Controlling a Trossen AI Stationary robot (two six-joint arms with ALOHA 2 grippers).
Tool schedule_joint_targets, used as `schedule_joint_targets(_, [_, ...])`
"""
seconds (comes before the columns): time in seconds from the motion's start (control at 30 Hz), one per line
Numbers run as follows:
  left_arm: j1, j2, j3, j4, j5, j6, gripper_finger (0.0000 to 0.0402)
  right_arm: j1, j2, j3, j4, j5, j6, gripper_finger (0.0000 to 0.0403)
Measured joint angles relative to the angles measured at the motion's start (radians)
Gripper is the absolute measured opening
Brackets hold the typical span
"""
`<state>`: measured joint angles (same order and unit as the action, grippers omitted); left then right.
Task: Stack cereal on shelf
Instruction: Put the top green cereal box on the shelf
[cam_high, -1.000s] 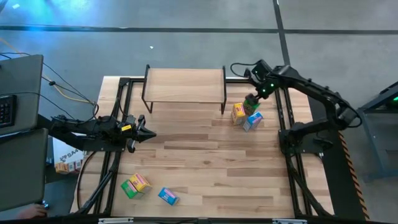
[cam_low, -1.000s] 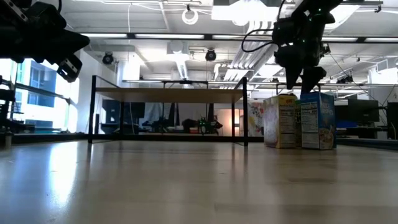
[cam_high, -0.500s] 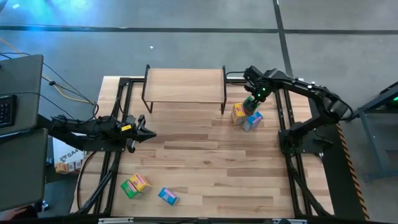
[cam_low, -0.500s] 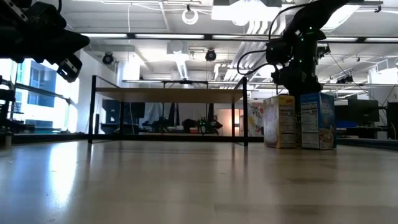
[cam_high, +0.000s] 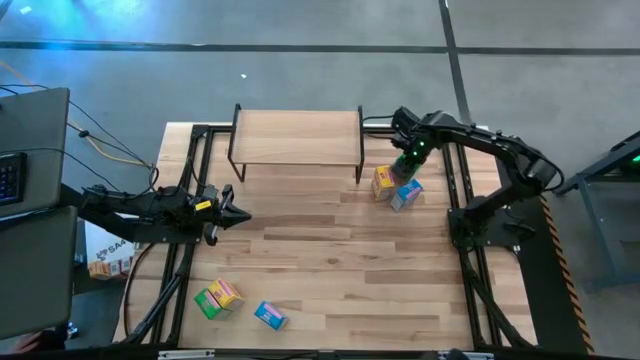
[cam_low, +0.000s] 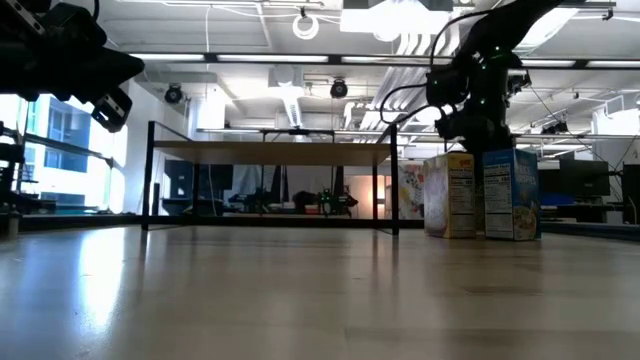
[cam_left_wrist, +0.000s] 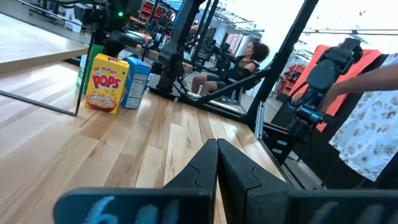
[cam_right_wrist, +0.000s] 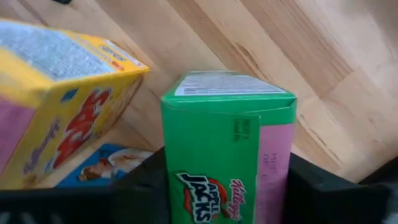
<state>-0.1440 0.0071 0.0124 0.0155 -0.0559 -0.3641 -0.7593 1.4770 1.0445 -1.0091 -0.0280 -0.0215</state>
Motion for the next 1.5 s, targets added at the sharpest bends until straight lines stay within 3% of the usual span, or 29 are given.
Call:
schedule_joint_targets(0.2, [0.000,0.000,0.000,0.000,0.000,0.000,0.0001,-0.028,-0.089,0.094,-0.144,0.055,-0.045,0.0112])
schedule_joint_targets(0.37, [0.000,0.000,0.000,0.000,0.000,0.000,0.0001,-0.055,-0.161,0.316,-0.187,0.106,-0.031,0.0114])
schedule_joint_targets(0.53, [0.000,0.000,0.000,0.000,0.000,0.000,0.0001,-0.053,-0.163,0.551,-0.076,0.065,0.011,0.0123])
schedule_joint_targets(0.73, [0.000,0.000,0.000,0.000,0.000,0.000,0.0001,0.077,0.004,0.745,-0.042,-0.011,0.029,0.0123])
schedule_joint_targets(0.9, [0.000,0.000,0.000,0.000,0.000,0.000,0.0001,0.198,0.196,0.907,-0.141,0.013,-0.061,0.0123])
schedule_joint_targets(1.1, [0.000,0.000,0.000,0.000,0.000,0.000,0.0001,0.223,0.355,1.039,-0.260,0.074,-0.134,0.0124])
schedule_joint_targets(1.5, [0.000,0.000,0.000,0.000,0.000,0.000,0.0001,0.221,0.426,1.080,-0.299,0.110,-0.215,0.0124])
